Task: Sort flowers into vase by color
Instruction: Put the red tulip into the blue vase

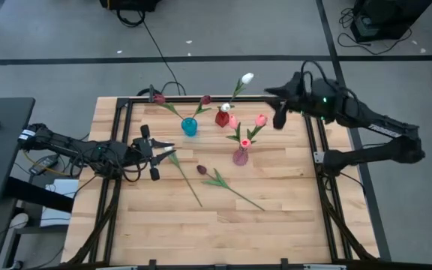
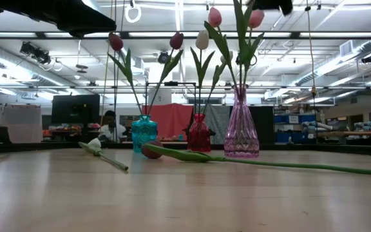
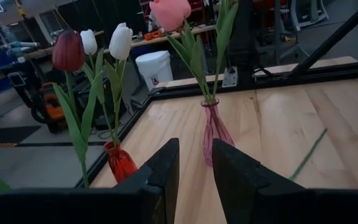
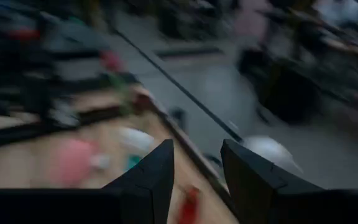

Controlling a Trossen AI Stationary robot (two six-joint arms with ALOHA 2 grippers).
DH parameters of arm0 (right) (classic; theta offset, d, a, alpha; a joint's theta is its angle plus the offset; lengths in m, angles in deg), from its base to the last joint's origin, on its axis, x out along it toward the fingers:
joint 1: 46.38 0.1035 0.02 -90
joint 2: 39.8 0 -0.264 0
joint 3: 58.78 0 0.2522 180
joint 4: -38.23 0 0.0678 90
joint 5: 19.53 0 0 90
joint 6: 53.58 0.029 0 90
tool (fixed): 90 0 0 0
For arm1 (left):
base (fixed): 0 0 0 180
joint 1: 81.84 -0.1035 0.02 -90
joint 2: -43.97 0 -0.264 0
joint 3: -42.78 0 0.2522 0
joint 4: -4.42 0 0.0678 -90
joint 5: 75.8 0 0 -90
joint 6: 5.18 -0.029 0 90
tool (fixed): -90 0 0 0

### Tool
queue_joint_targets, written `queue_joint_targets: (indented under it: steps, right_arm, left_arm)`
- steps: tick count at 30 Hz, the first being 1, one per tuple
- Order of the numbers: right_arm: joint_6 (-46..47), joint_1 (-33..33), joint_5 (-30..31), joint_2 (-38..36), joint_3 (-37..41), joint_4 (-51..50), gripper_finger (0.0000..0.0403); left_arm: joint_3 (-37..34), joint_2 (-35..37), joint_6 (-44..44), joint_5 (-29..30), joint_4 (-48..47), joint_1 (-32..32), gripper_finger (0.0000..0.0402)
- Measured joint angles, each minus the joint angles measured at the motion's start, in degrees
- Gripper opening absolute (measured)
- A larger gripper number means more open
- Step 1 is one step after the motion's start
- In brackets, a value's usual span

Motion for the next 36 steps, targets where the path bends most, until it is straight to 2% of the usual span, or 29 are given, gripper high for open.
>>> queue_joint_targets:
  steps: [4,6,9,12,16,20,23,28,33,36]
  right_arm:
    - [-4.5,11.2,2.4,0.1,-0.3,9.1,0.0146]
    - [-5.5,16.3,1.7,0.6,-0.6,13.9,0.0146]
    - [-5.5,23.3,-1.5,3.1,-0.6,16.2,0.0146]
    - [-4.0,29.9,-0.8,6.9,-0.3,15.5,0.0146]
    - [-2.9,38.9,9.1,12.1,-0.4,16.2,0.0146]
    - [6.1,45.4,19.9,17.4,-0.4,12.3,0.0146]
    - [19.1,48.2,22.4,21.0,-0.4,7.0,0.0146]
    - [40.1,48.8,19.5,30.7,-0.4,-1.7,0.0146]
    - [49.4,47.2,12.4,41.9,-0.4,-3.1,0.0146]
    - [52.3,46.8,11.0,47.3,-0.4,-2.2,0.0146]
  left_arm:
    - [0.0,0.0,0.1,0.0,0.0,0.0,0.0099]
    - [0.0,0.0,0.1,0.0,0.0,0.0,0.0099]
    - [0.0,0.0,0.2,-0.1,-0.3,0.0,0.0099]
    - [0.0,0.0,0.1,-0.1,-0.3,0.0,0.0099]
    - [0.0,0.0,0.2,-0.2,-0.3,0.0,0.0099]
    - [0.0,0.0,1.2,-0.3,-0.4,0.0,0.0099]
    - [0.0,0.0,1.7,-0.3,-0.6,0.0,0.0099]
    - [0.0,0.0,4.1,-0.3,-0.6,0.0,0.0099]
    - [0.0,-0.1,5.5,-0.5,-0.6,0.0,0.0099]
    - [0.0,-0.1,6.4,-1.7,-0.6,0.0,0.0099]
